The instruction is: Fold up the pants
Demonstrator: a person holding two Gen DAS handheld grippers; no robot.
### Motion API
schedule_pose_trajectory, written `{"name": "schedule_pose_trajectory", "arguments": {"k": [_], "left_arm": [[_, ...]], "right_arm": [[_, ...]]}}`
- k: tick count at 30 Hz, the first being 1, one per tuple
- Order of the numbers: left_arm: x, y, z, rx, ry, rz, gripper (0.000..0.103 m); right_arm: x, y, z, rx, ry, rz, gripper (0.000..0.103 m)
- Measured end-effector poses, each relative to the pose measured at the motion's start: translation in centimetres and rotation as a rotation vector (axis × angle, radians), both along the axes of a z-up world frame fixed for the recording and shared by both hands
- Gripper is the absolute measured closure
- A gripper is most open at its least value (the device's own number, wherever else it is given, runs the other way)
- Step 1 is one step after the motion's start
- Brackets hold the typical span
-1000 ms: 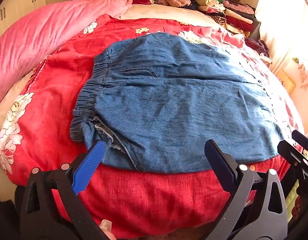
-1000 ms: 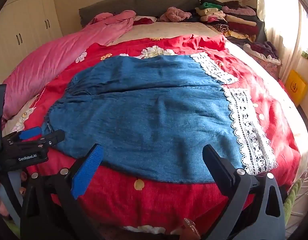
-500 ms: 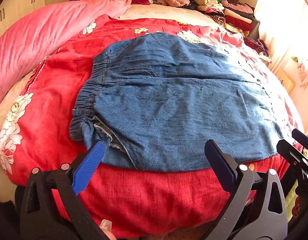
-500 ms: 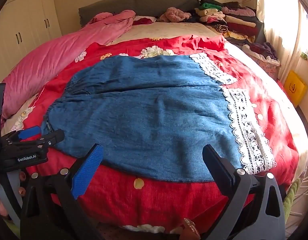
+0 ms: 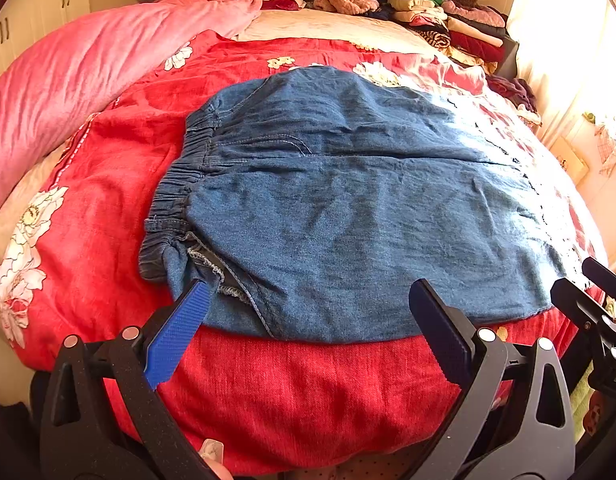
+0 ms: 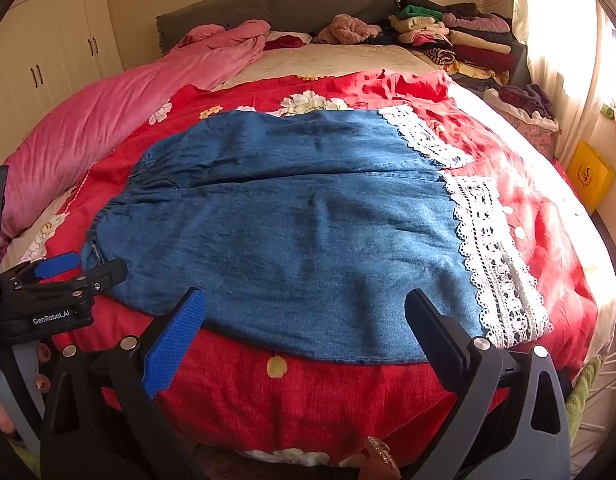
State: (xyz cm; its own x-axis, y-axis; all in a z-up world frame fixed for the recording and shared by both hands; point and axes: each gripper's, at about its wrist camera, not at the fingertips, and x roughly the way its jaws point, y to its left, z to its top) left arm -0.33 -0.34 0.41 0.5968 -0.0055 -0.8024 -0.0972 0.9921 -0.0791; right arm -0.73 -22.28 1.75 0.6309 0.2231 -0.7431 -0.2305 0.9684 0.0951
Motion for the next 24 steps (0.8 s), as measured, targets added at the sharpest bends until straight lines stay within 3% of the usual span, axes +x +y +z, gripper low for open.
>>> {"name": "schedule_pose_trajectory", "arguments": {"k": [24], "left_arm": [[-0.18, -0.13, 0.08, 0.002, -0.002, 0.000, 0.009]], "right_arm": [[0.17, -0.04, 0.02, -0.006, -0.003, -0.003, 0.004]]}}
